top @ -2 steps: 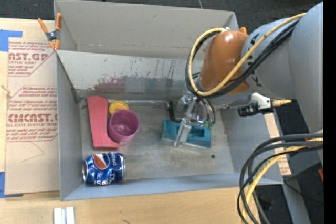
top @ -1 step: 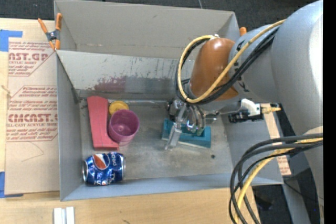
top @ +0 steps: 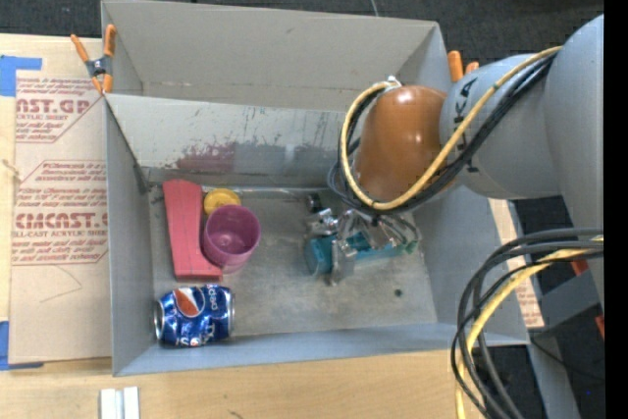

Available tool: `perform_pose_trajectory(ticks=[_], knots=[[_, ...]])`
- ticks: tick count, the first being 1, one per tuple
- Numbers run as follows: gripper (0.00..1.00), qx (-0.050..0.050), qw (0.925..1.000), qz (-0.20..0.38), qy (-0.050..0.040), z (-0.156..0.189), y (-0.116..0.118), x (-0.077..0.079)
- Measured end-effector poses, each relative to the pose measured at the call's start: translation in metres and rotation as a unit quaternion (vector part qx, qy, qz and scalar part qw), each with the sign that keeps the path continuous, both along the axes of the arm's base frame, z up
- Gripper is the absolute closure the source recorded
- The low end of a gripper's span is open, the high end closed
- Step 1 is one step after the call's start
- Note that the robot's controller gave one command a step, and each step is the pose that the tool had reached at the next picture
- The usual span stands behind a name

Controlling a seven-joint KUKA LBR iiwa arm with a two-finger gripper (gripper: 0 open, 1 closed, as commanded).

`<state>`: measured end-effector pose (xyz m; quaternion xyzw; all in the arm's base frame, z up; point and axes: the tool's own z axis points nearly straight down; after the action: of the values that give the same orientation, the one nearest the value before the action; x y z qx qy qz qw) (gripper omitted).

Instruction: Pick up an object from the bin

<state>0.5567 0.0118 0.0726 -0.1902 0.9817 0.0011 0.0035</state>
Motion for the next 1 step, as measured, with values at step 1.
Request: perform_pose_trajectory(ticks=[1], knots=[[1.0, 0.0, 1.0, -0.001, 0.0011, -0.0004, -0.0002, -0.0006]])
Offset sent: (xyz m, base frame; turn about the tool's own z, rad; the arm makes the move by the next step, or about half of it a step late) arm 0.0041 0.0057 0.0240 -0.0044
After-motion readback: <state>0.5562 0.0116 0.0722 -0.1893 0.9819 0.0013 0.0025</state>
